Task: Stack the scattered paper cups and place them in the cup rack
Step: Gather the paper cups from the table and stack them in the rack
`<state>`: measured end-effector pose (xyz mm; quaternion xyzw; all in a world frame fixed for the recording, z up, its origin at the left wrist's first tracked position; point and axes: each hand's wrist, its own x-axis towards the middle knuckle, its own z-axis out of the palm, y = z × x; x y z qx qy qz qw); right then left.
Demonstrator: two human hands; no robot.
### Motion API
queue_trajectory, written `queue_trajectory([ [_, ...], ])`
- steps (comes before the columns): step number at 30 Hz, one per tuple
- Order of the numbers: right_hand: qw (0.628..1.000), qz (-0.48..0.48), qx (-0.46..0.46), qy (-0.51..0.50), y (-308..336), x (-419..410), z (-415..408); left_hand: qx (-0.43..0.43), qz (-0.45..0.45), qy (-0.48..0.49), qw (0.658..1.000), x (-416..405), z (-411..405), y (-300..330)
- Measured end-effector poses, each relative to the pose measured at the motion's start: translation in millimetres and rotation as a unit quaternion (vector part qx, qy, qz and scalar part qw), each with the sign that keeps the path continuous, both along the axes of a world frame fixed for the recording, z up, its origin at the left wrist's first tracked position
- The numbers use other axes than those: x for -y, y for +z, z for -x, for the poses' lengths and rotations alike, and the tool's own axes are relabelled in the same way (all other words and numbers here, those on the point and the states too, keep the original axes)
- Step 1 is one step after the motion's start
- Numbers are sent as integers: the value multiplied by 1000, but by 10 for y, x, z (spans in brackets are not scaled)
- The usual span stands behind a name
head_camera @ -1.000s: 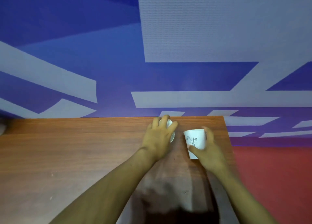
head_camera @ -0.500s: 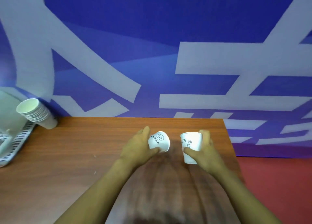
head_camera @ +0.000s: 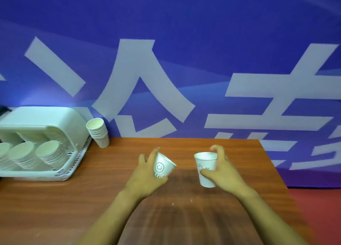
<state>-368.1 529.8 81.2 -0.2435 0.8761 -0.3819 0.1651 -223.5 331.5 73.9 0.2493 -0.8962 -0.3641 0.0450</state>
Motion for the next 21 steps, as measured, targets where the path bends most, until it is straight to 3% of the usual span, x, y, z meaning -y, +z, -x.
queue_trajectory([
  [4, 1000, -8, -20, 16, 104, 562, -647, -8, 31, -1, 999, 544, -639, 66],
  [11, 998, -41, 1, 53, -7, 1613, -1583, -32, -17, 68, 997, 1451, -1783, -66],
  [21, 993, -53, -8, 103, -57, 2163, -1804, -61, 16, 157, 986, 2089, -2039, -65],
])
